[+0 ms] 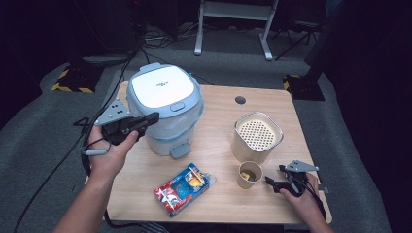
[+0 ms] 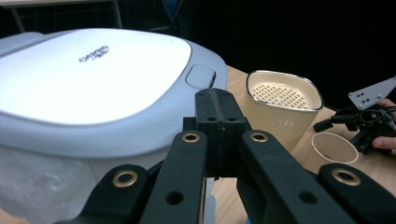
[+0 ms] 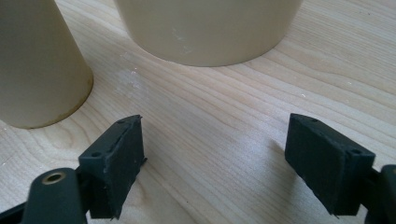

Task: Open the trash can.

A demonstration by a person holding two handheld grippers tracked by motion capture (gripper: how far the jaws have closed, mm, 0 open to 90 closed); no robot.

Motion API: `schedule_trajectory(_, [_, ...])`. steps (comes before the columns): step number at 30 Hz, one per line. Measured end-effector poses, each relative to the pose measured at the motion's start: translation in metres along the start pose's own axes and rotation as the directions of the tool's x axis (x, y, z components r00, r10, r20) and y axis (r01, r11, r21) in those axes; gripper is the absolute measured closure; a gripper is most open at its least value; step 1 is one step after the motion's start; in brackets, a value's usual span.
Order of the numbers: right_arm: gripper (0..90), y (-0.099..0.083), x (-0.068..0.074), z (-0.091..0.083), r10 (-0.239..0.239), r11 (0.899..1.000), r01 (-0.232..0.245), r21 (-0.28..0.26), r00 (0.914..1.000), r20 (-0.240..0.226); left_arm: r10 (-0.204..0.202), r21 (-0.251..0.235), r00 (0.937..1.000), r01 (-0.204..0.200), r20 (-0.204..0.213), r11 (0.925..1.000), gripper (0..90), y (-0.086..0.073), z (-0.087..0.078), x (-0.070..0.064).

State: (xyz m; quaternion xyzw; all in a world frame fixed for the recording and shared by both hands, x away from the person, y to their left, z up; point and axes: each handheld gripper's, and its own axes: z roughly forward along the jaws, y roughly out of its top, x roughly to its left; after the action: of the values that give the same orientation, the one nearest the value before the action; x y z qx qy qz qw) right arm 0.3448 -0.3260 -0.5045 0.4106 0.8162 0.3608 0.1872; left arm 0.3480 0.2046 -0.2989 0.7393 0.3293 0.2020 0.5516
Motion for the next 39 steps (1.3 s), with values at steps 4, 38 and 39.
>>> schedule_trajectory(4, [20.0, 0.0, 0.0, 0.0, 0.0, 1.0, 0.0, 0.0, 1.0, 0.001, 0.01, 0.007, 0.9999, -0.01, 0.008, 0.9999, 90.0, 0.01, 0.006, -0.002])
schedule_trajectory(38, [20.0, 0.0, 0.0, 0.0, 0.0, 1.0, 0.0, -0.001, 1.0, 0.0, 0.055, 0.128, 0.9985, -0.054, -0.001, 0.9902, 90.0, 0.03, 0.058, 0.0])
schedule_trajectory(39, [20.0, 0.0, 0.0, 0.0, 0.0, 1.0, 0.0, -0.001, 1.0, 0.0, 0.055, 0.128, 0.9985, -0.054, -0.001, 0.9902, 90.0, 0.03, 0.058, 0.0])
